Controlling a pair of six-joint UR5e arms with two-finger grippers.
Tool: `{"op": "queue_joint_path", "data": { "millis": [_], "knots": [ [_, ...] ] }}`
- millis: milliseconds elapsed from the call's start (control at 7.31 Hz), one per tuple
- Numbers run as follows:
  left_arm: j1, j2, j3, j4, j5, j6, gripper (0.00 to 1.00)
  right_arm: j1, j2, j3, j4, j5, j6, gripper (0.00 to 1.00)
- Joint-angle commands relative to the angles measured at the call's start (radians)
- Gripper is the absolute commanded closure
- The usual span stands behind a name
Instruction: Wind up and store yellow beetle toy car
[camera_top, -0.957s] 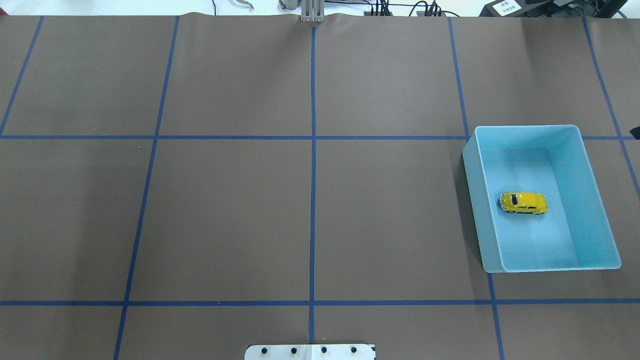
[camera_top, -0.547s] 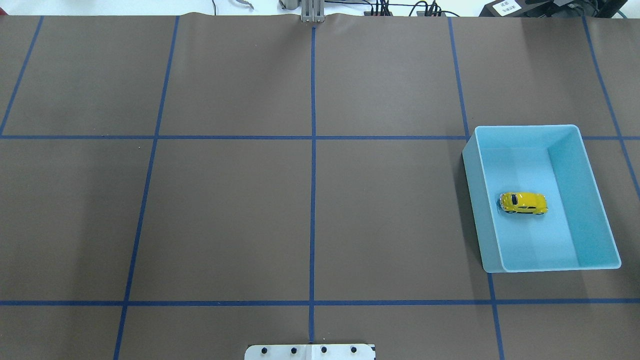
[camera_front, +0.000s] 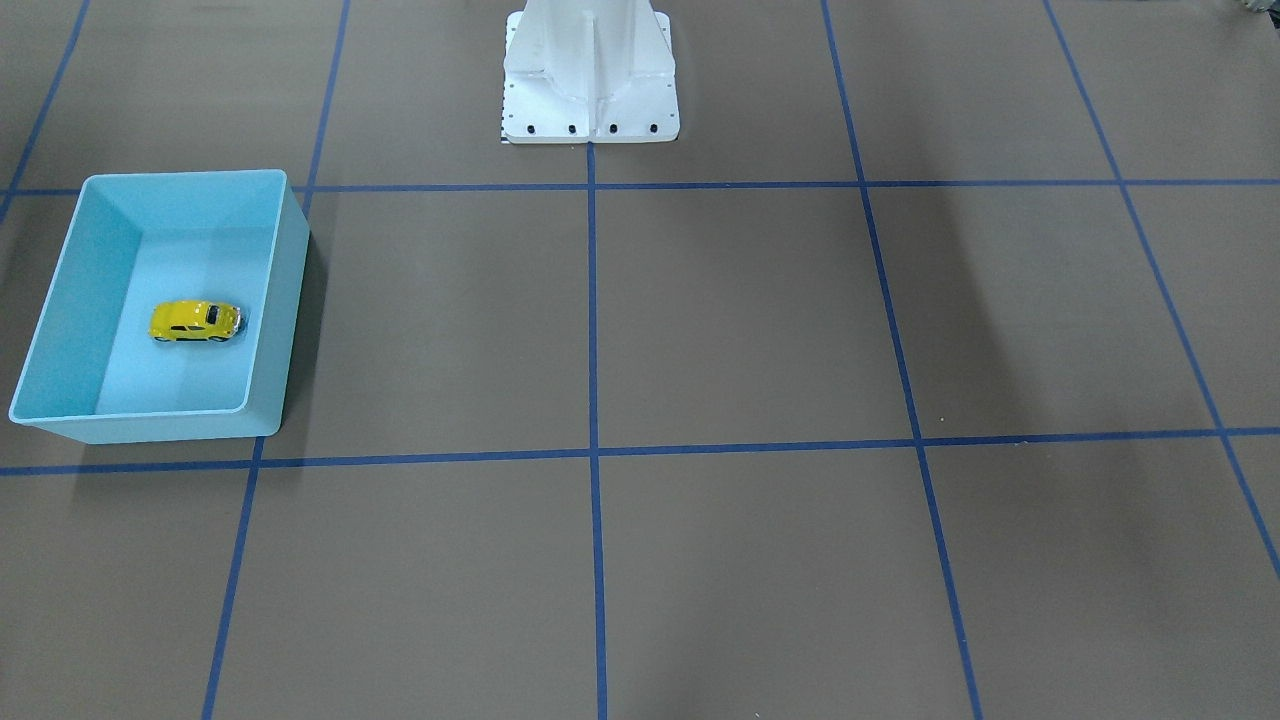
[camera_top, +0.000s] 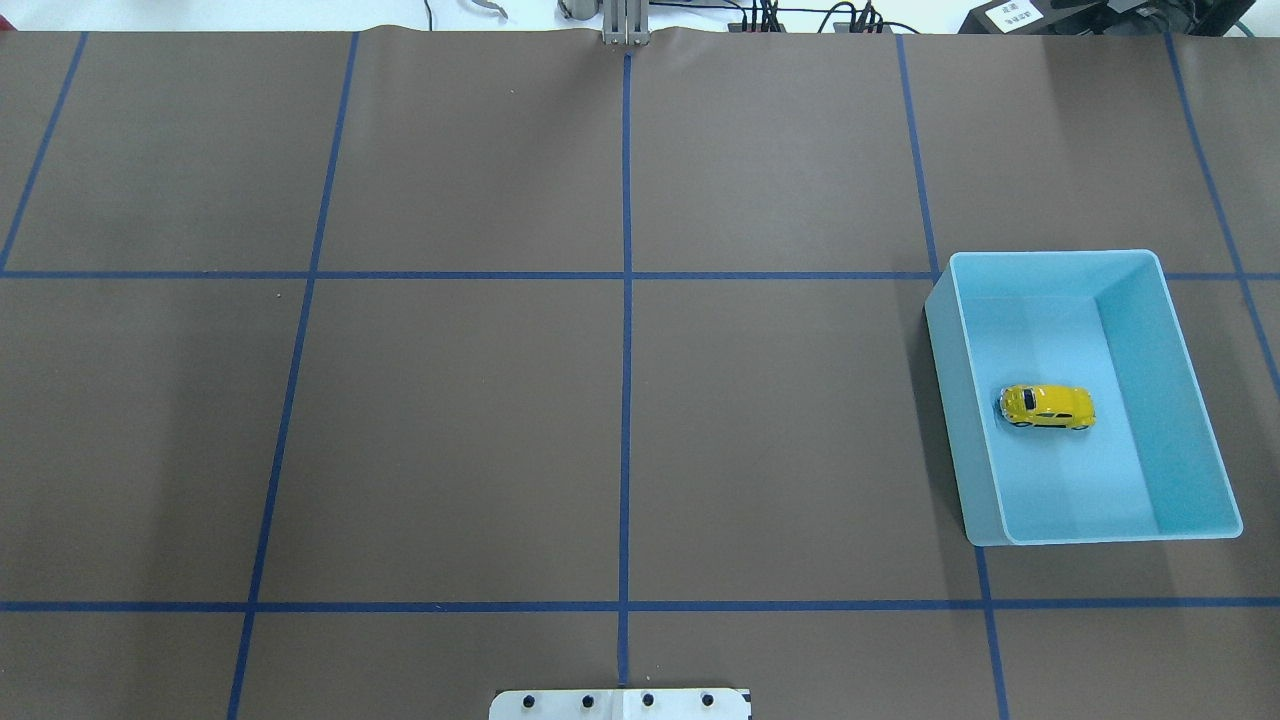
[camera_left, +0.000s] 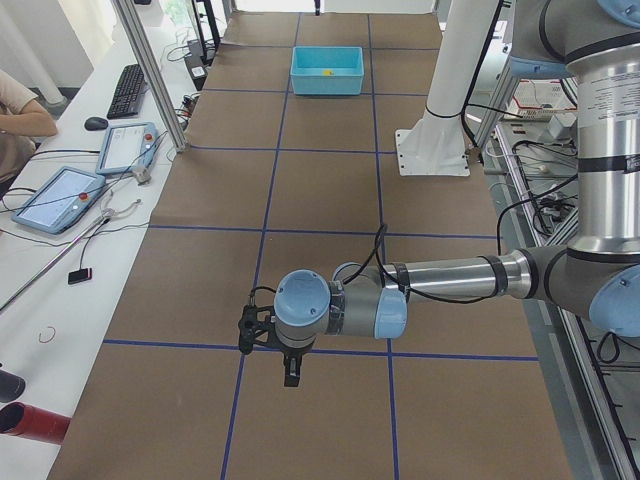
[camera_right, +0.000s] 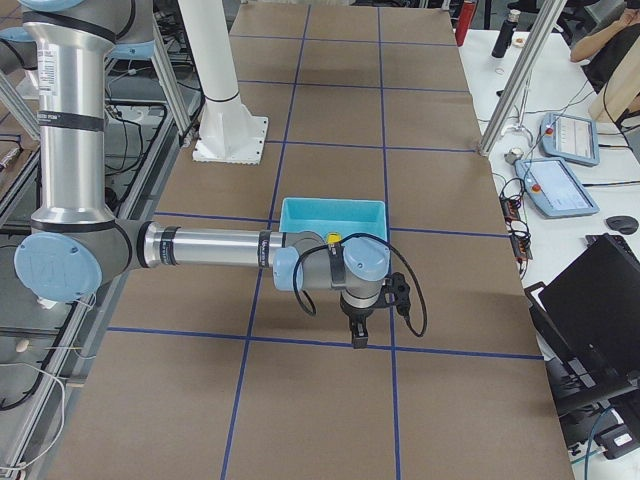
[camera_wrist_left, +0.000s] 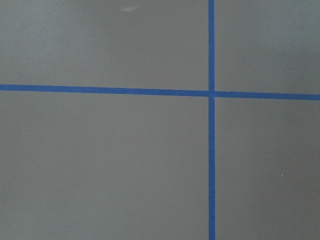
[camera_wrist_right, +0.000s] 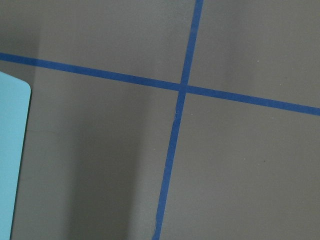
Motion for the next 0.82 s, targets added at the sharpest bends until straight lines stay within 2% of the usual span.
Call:
{"op": "queue_joint_path", "data": {
  "millis": [0,274,410,684],
  "knots": [
    [-0.001,0.0,0.0,0.0,-0.002,0.0,0.0,0.001,-0.003,0.036,-0.017,0.004,0.063,0.0],
    [0.001,0.0,0.0,-0.001,-0.003,0.0,0.0,0.021,-0.01,0.071,-0.049,0.005,0.062,0.0],
    [0.001,0.0,0.002,0.0,-0.006,0.0,0.0,0.032,-0.015,0.12,-0.11,0.007,0.062,0.0],
    [0.001,0.0,0.002,0.0,-0.006,0.0,0.0,0.032,-0.017,0.124,-0.122,0.007,0.05,0.0]
  ]
}}
